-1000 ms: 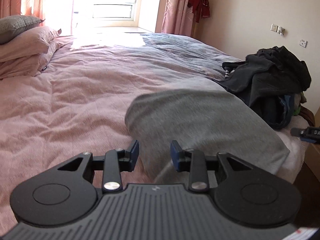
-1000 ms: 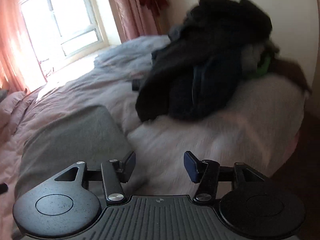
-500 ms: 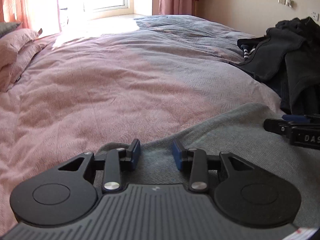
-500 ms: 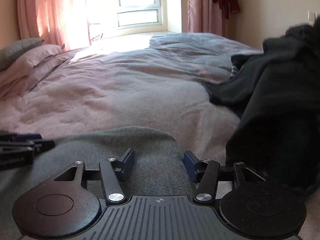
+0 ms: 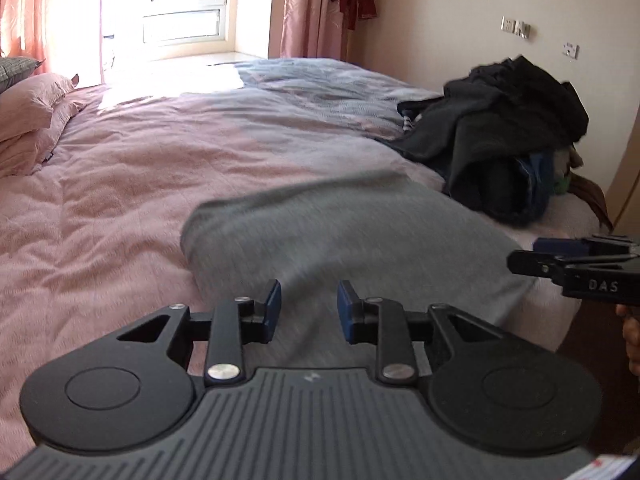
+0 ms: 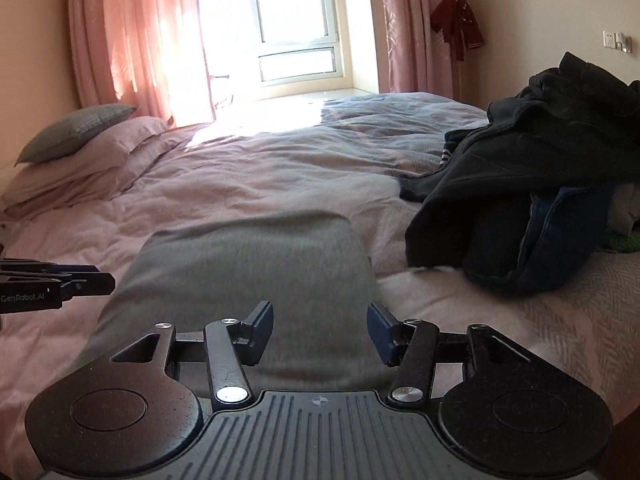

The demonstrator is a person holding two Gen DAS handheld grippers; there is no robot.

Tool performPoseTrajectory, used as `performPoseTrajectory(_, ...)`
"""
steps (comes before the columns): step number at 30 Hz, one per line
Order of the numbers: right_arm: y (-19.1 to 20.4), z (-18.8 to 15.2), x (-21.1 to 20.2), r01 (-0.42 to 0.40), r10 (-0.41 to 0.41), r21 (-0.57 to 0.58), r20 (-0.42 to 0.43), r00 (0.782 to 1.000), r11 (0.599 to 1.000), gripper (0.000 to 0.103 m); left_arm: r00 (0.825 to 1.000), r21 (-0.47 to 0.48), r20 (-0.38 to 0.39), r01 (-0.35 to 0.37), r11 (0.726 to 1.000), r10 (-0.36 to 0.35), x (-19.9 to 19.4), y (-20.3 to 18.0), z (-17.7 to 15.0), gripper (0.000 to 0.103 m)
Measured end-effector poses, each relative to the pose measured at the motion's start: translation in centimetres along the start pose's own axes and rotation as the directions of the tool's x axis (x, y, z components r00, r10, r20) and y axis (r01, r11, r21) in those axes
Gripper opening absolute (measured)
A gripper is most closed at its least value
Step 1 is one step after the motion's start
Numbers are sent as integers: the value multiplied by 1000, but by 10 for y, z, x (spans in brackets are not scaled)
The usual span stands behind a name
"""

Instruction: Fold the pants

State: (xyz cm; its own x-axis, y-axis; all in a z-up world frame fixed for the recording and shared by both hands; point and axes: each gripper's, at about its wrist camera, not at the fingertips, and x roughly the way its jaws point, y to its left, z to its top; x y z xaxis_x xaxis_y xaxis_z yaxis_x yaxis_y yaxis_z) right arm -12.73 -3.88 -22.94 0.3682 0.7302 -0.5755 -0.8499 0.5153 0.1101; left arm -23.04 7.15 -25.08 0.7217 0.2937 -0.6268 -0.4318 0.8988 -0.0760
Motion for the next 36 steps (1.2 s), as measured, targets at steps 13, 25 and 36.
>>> performPoseTrajectory(13, 20, -44, 25, 73, -78, -39, -148, 986, 997, 51, 989, 69, -67, -130, 989, 135, -14, -40, -55, 25)
performPoseTrajectory(25, 31, -50, -43, 54, -41, 104, -127, 991, 993, 52, 986, 7, -82, -144, 990, 144, -69, -41, -50, 34)
performPoseTrajectory(36, 63, -62, -92, 49, -39, 113, -90, 995, 992, 53, 990, 9, -45, -134, 991, 134, -123, -42, -62, 41)
